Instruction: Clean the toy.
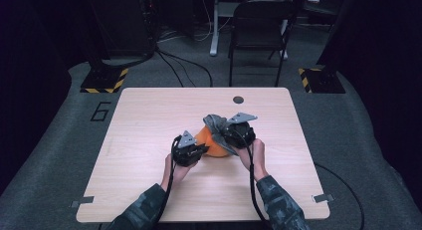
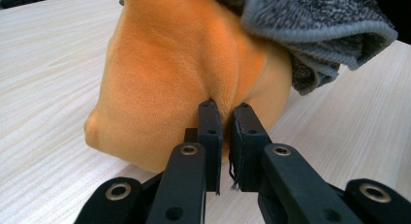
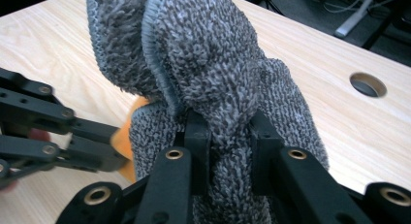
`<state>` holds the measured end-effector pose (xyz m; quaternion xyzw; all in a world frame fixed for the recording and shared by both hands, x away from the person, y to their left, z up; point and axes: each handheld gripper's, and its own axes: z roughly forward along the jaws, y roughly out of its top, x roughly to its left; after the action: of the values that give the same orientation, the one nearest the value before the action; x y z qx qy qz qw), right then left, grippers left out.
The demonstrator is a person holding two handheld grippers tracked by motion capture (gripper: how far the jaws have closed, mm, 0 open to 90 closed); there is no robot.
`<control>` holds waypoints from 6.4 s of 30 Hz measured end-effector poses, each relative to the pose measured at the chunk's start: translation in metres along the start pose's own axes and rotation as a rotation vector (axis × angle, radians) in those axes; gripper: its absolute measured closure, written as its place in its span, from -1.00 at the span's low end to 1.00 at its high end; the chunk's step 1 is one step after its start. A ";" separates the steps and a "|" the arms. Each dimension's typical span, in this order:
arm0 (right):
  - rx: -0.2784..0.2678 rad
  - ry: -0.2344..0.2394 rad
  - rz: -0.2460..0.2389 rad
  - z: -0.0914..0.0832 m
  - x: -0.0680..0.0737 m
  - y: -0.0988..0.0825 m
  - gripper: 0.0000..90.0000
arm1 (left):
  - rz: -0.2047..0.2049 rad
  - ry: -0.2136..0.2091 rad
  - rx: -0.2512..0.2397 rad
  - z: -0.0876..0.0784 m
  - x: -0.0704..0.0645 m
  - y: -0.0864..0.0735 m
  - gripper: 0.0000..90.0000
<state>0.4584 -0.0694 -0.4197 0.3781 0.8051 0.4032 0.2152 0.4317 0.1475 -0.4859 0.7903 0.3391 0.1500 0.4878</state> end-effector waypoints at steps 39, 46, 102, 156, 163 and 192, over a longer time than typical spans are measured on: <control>0.246 -0.043 0.203 0.037 -0.062 -0.052 0.65 | -0.029 -0.011 -0.018 0.001 0.006 0.000 0.85; 0.277 -0.034 0.208 0.044 -0.066 -0.056 0.65 | -0.030 -0.012 -0.017 0.001 0.007 -0.001 0.85; 0.310 -0.034 0.160 0.038 -0.071 -0.057 0.64 | -0.024 -0.017 -0.013 0.000 0.007 0.000 0.84; 0.015 0.008 0.023 0.004 -0.010 0.003 0.66 | 0.080 0.111 0.008 0.001 0.002 -0.001 0.83; -0.048 0.053 -0.013 -0.015 0.007 0.018 0.66 | -0.009 0.044 -0.026 -0.010 -0.002 0.008 0.84; 0.103 -0.014 0.075 0.006 -0.027 -0.012 0.65 | -0.012 0.040 -0.006 -0.005 0.004 0.005 0.83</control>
<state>0.4738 -0.0929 -0.4321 0.4215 0.8084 0.3664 0.1859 0.4336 0.1520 -0.4800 0.7836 0.3530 0.1641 0.4842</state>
